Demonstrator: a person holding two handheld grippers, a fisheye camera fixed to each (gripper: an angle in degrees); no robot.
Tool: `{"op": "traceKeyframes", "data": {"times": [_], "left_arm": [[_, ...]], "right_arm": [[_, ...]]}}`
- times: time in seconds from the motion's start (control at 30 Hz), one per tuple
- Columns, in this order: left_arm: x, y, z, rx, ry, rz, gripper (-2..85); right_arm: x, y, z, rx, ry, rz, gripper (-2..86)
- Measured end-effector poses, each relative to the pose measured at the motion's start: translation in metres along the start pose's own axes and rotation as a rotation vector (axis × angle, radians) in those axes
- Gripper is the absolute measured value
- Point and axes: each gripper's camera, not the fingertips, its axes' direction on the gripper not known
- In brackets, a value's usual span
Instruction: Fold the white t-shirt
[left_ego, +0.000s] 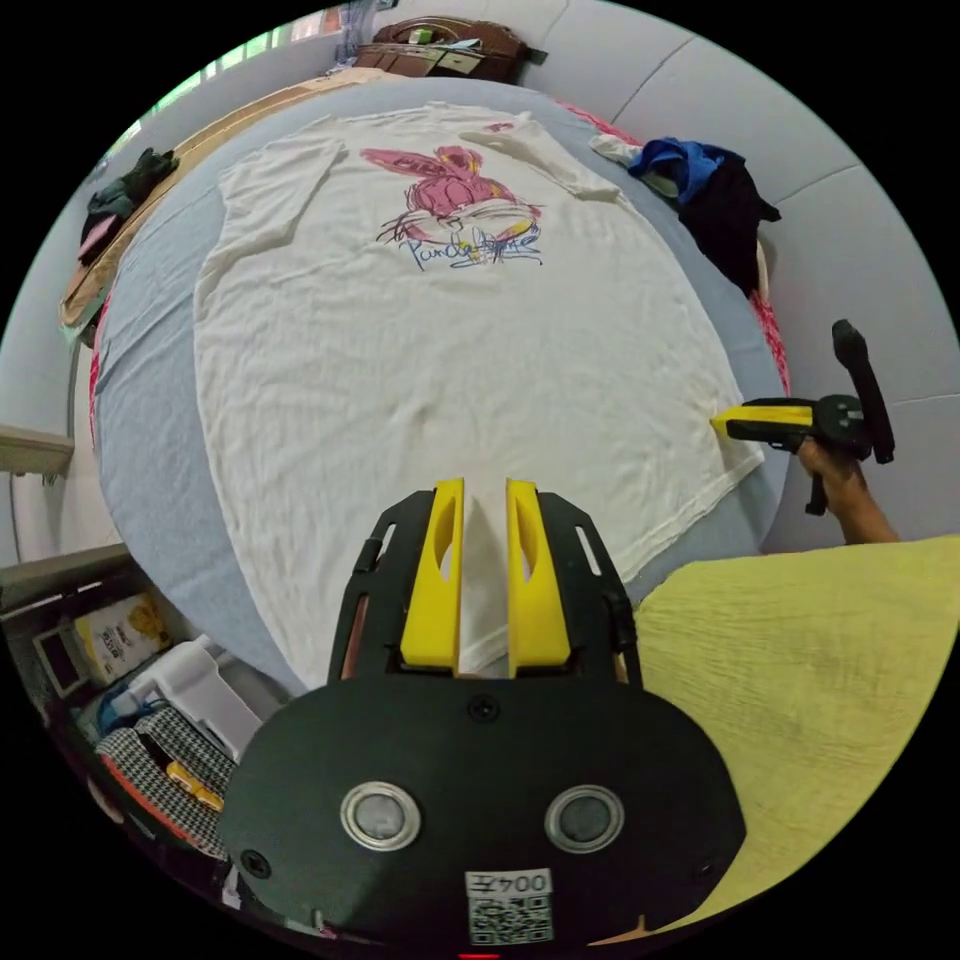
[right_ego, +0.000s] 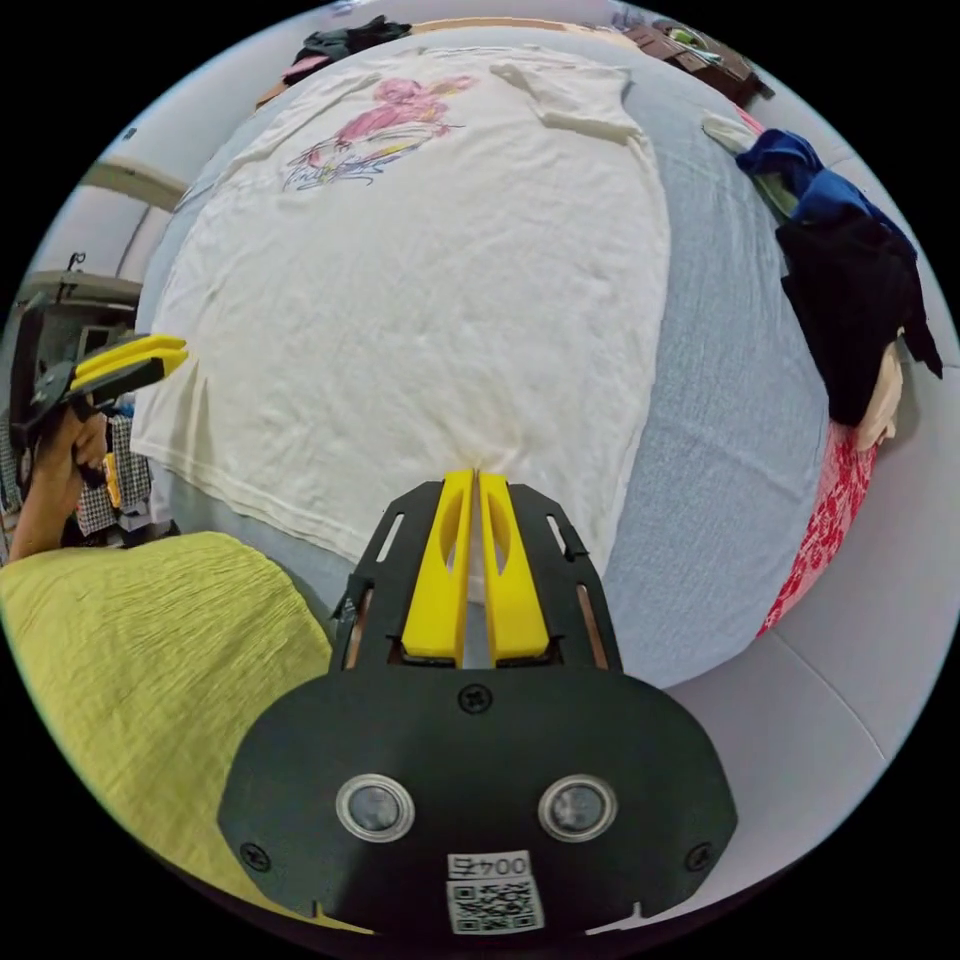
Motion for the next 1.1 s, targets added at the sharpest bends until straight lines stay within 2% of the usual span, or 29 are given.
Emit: {"op": "traceKeyframes", "data": {"times": [0.13,0.37,0.6,0.77,1.1], "left_arm": [[0.004,-0.023,-0.015,0.062,0.047,-0.034,7.3],[0.000,-0.129,-0.046,0.160,0.039,0.016,7.5],[-0.021,-0.250,-0.030,0.143,0.024,0.075,8.4],[-0.031,-0.308,-0.003,0.086,0.013,0.113,9.0],[-0.088,-0.366,0.017,0.140,0.237,-0.161,12.0]], "right_arm": [[0.011,0.001,0.002,0.013,-0.033,-0.013,-0.8],[0.026,-0.004,0.006,-0.011,-0.068,-0.029,-0.6],[0.029,0.010,0.010,0.074,-0.010,-0.104,-0.8],[0.044,0.012,0.013,0.085,-0.038,-0.053,-0.8],[0.066,0.003,0.018,0.023,-0.064,-0.013,-0.7]]}}
